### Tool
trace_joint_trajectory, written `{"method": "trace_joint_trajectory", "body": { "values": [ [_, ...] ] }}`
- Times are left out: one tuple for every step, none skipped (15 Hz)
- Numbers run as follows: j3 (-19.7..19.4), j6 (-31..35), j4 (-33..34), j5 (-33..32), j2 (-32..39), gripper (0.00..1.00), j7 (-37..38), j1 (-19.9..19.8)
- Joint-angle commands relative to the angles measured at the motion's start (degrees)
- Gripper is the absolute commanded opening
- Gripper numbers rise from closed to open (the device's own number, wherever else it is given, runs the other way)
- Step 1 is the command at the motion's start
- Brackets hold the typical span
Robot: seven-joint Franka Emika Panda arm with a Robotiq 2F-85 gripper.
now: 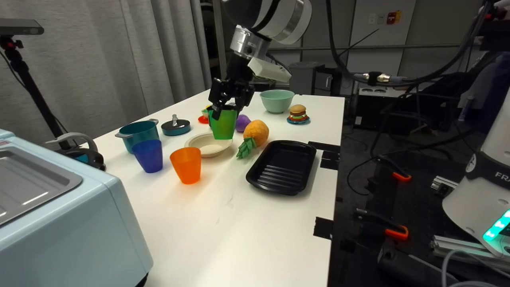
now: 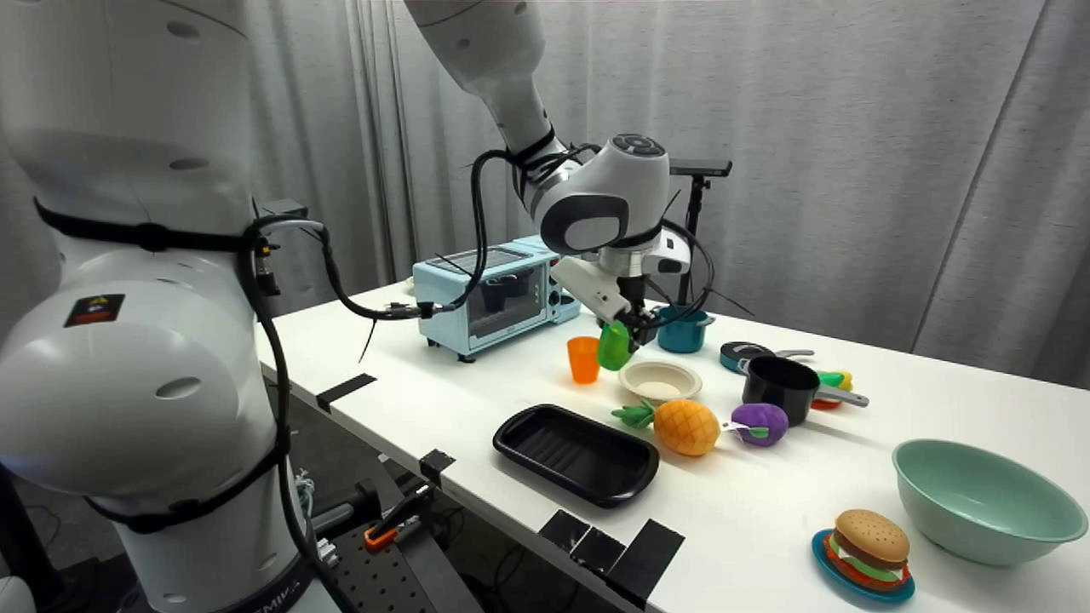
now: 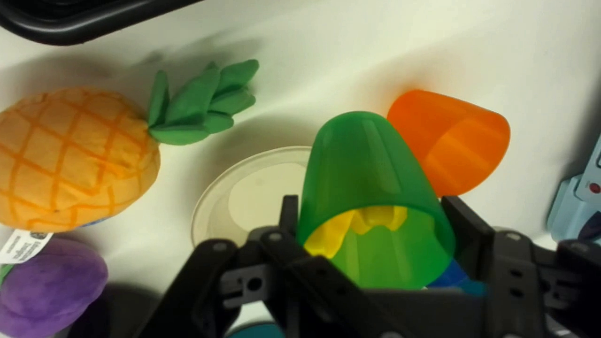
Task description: Pour the contents in the cup into the bowl
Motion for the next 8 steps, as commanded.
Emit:
{"method": "trace_joint_trajectory", "body": {
  "values": [
    [0.8,0.1,0.6,4.6,-0.8,0.5,-1.0,-0.8],
    [0.7,0.5,0.6,5.2,-0.8,0.5,-0.9,-0.7],
    [0.6,0.7,0.7,5.8,-0.8,0.5,-0.9,-0.6],
    [0.6,1.0,0.8,6.2,-0.7,0.5,-1.0,-0.6],
    [0.5,1.0,0.8,6.5,-0.8,0.5,-1.0,-0.5],
    [0.4,0.7,0.7,6.3,-0.9,0.5,-0.8,-0.5],
    [0.5,0.0,0.8,6.7,-0.9,0.5,-1.1,-0.6],
    [0.0,0.4,0.7,4.7,0.0,0.75,0.0,0.0]
  ]
}}
